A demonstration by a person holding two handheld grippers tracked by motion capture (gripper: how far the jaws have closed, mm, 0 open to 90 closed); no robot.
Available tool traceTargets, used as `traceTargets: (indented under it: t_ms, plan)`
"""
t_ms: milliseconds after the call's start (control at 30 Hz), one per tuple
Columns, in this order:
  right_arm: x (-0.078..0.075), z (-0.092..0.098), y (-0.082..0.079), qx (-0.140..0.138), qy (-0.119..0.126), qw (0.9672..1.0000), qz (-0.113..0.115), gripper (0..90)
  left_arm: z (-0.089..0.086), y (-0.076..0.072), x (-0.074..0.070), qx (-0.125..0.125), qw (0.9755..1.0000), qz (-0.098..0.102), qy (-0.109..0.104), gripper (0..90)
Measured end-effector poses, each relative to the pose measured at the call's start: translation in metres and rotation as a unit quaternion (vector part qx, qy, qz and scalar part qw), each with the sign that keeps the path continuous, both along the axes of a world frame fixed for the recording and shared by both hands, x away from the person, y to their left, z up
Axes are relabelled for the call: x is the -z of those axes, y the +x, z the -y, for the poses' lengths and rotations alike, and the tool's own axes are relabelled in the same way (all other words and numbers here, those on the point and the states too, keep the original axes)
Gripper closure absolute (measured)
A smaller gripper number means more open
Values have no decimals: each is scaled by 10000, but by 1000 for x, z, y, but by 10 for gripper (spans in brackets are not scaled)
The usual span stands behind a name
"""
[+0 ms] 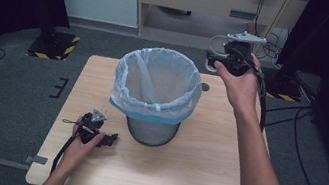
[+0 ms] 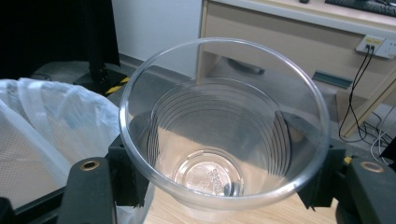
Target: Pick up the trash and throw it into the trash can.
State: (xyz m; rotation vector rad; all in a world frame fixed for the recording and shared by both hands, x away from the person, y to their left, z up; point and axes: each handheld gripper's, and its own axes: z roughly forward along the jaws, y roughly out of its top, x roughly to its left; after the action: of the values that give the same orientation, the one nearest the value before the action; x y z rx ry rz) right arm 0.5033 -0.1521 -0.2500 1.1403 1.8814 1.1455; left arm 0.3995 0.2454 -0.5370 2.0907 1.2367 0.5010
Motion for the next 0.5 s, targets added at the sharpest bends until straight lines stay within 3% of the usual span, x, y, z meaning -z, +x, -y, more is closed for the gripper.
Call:
traceTargets:
  t_ms: [500]
  plan:
    - [-16, -25, -9, -289, 112, 9994, 140, 322, 0, 0, 0, 0, 10000, 0, 0, 0]
